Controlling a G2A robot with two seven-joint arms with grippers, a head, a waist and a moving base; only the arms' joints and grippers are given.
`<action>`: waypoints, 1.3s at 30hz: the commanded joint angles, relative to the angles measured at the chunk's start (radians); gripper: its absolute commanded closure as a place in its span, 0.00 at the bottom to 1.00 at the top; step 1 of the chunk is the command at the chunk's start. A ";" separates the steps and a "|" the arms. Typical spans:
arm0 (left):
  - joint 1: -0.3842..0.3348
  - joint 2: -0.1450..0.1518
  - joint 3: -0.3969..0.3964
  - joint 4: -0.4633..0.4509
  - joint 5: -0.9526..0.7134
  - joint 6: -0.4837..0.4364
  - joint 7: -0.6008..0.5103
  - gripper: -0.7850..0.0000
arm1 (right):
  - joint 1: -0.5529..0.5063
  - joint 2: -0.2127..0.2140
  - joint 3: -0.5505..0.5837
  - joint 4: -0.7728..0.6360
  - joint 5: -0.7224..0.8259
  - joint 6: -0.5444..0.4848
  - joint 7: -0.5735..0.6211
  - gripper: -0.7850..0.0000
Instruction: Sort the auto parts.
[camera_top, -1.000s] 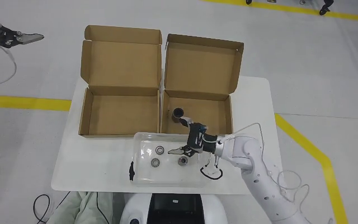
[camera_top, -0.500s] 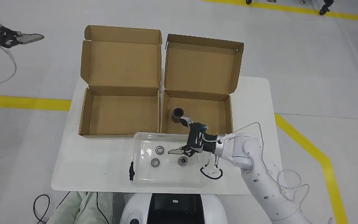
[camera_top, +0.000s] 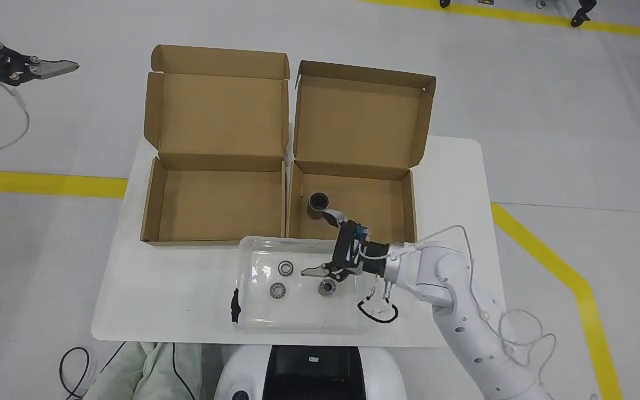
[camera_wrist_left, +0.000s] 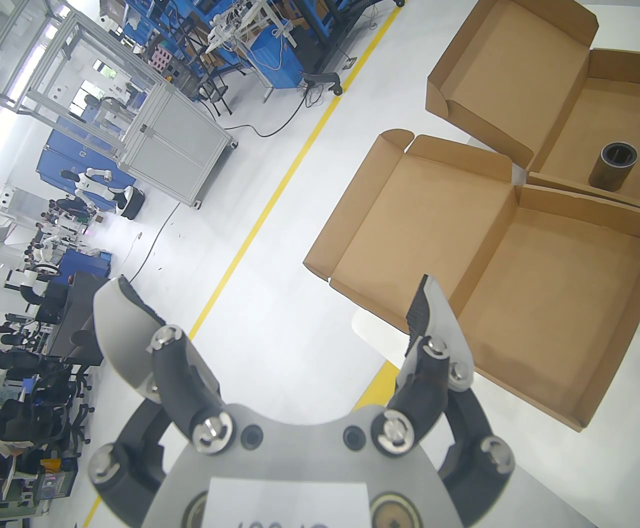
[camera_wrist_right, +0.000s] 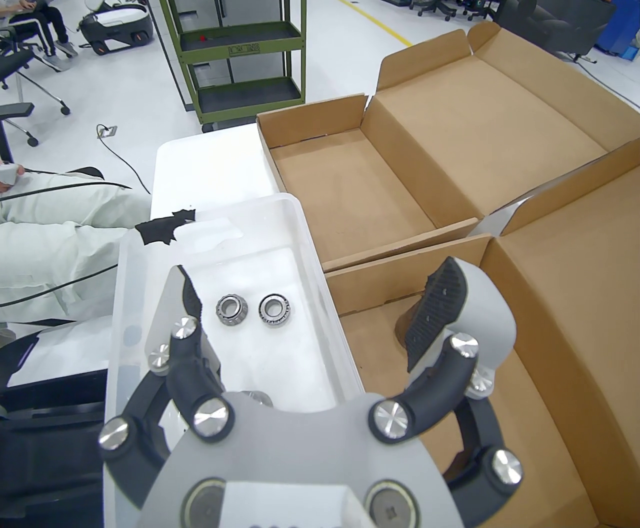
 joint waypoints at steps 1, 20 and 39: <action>0.000 0.000 0.000 0.000 0.000 0.000 0.000 0.00 | -0.020 0.006 0.002 -0.038 -0.027 -0.002 0.019 0.00; 0.000 0.000 0.000 0.000 0.000 0.000 0.000 0.00 | -0.158 0.046 -0.038 -0.187 -0.144 -0.019 0.304 0.10; 0.000 0.000 0.000 0.000 0.000 0.000 0.000 0.00 | -0.038 0.025 -0.195 -0.051 -0.036 0.136 0.620 0.11</action>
